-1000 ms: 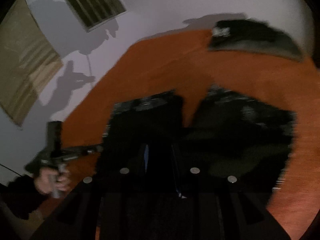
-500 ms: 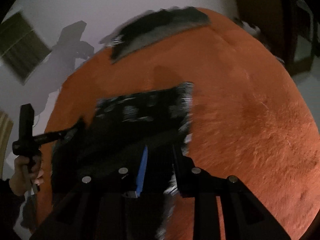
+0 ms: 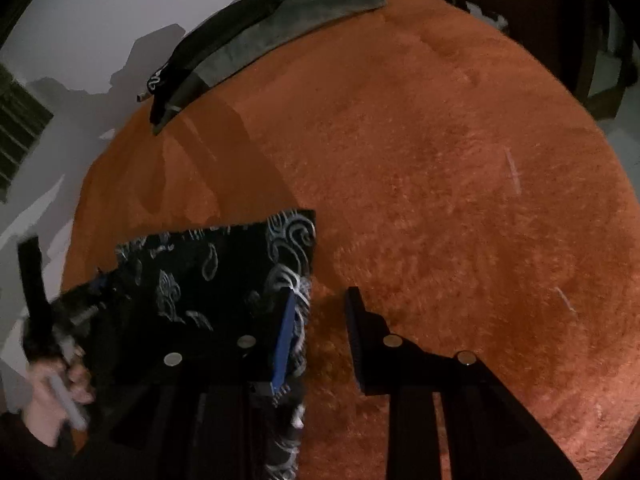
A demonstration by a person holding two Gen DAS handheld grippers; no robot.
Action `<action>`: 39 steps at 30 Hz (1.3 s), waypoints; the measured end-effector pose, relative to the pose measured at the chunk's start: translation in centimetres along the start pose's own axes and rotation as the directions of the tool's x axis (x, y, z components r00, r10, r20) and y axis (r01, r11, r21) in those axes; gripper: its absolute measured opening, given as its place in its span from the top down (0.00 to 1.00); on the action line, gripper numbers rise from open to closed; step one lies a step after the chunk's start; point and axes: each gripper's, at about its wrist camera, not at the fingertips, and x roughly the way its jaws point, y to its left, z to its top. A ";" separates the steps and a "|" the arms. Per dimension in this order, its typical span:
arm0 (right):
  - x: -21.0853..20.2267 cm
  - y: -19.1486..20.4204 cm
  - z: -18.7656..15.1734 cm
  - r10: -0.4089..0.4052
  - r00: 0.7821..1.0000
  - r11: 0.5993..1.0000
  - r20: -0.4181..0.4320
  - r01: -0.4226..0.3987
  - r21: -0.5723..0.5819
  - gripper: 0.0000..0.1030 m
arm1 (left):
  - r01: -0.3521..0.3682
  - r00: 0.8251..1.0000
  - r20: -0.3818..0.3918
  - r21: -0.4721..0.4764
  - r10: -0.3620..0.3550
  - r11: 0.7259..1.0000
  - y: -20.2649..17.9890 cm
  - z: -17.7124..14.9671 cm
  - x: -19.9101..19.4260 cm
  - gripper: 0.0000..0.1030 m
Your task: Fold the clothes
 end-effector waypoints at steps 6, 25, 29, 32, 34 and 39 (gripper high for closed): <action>-0.1 -0.5 -0.7 -0.002 1.000 1.000 0.030 0.002 -0.002 0.77 | 0.164 0.984 0.095 -0.178 -0.149 0.970 5.1 0.1 -1.7 0.98; 2.0 1.5 1.3 -0.008 0.999 1.000 0.036 0.008 -0.004 0.98 | 0.125 0.990 0.082 -0.102 -0.117 0.987 4.2 -0.1 -0.2 0.98; -2.0 0.5 0.5 0.008 0.983 0.997 0.181 -0.021 0.068 1.00 | 0.134 0.986 0.110 -0.067 -0.126 0.989 3.3 0.6 -1.2 0.98; -2.6 -0.6 0.9 0.031 0.985 0.994 0.172 -0.049 0.100 1.00 | 0.115 0.991 0.077 -0.087 -0.109 0.990 3.4 0.7 -0.4 0.98; -1.3 -0.9 1.6 0.062 0.994 0.990 0.093 -0.073 0.118 1.00 | 0.103 0.994 0.054 -0.099 -0.098 0.990 3.6 0.8 0.1 0.97; 1.4 1.8 1.2 0.097 0.995 0.995 -0.015 -0.096 0.042 0.59 | 0.099 0.995 0.040 -0.104 -0.095 0.990 4.0 0.6 0.3 0.97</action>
